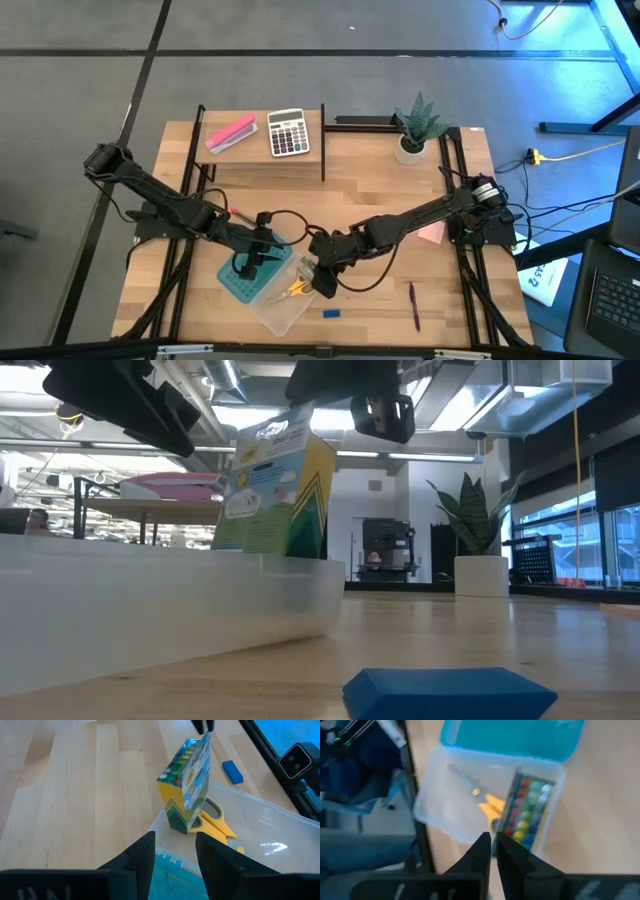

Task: Pack school essentials
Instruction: Put the yellow crayon box into the blue supply box

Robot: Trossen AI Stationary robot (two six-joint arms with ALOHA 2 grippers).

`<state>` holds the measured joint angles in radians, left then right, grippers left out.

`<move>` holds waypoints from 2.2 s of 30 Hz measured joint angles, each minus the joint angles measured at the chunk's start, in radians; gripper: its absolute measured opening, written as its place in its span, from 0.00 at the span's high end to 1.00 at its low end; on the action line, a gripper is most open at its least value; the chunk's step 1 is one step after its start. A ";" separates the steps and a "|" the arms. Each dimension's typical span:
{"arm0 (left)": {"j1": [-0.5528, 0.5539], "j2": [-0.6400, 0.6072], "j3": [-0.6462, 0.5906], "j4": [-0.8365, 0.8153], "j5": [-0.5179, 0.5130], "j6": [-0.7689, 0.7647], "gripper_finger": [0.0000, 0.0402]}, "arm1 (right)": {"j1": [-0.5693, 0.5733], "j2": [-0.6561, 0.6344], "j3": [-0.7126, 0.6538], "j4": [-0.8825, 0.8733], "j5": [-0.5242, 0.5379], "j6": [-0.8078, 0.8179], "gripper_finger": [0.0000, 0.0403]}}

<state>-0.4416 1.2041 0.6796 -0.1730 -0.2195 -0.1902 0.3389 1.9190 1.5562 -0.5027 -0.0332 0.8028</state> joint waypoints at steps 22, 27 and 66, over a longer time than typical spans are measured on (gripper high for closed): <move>0.000 0.000 0.000 -0.002 0.000 0.000 0.66 | -0.018 -0.121 -0.001 -0.161 0.212 -0.021 0.92; 0.000 0.000 0.000 -0.005 0.000 0.000 0.66 | -0.028 -0.116 -0.018 -0.241 0.196 0.056 0.92; 0.001 0.000 0.001 -0.010 -0.008 -0.001 0.66 | -0.093 -0.040 -0.300 0.274 -0.150 0.027 0.92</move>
<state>-0.4408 1.2037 0.6807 -0.1829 -0.2272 -0.1912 0.2459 1.8793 1.2564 -0.2284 -0.1831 0.8295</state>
